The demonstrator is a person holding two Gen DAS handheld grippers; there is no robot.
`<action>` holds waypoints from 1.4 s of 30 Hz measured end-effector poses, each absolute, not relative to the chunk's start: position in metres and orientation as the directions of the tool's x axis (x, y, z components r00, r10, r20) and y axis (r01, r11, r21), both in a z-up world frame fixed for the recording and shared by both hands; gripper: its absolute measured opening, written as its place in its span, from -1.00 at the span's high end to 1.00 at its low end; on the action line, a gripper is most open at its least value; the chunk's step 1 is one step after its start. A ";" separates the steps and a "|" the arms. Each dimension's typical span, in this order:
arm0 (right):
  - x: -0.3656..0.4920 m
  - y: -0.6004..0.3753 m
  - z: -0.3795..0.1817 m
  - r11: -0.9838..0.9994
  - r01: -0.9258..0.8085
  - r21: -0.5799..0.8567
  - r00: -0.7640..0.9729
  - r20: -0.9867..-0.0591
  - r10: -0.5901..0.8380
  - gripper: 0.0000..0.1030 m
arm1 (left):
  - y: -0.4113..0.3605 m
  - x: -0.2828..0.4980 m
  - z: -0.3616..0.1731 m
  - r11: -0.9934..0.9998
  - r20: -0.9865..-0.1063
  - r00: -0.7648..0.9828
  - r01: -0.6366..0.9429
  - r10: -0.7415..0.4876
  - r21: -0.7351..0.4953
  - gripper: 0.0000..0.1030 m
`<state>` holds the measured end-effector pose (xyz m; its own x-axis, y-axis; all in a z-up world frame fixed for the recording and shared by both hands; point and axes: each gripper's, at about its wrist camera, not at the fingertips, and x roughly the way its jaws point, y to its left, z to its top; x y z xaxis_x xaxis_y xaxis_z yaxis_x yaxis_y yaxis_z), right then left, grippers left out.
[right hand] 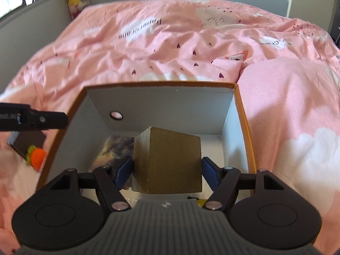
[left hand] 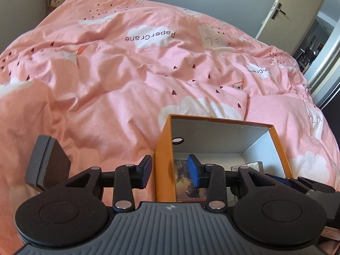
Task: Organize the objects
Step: 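Release the photo card box into the box with the left tool while the right lowers the cube, then lower the tan cube into the shoebox and open the right tool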
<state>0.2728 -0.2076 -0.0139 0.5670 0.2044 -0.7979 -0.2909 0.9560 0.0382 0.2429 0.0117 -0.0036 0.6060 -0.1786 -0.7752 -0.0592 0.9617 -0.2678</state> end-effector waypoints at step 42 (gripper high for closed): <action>0.313 -0.155 -0.037 0.881 -0.467 -0.077 0.445 -0.882 0.158 -0.38 | 0.041 0.244 -0.032 0.887 -0.747 0.596 -0.120 -0.296 -0.447 0.18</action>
<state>0.3130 -0.1553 -0.0370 0.4446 0.1584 -0.8816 -0.4669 0.8809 -0.0772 0.2441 0.0410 -0.0319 0.5955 -0.2960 -0.7468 -0.1199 0.8865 -0.4469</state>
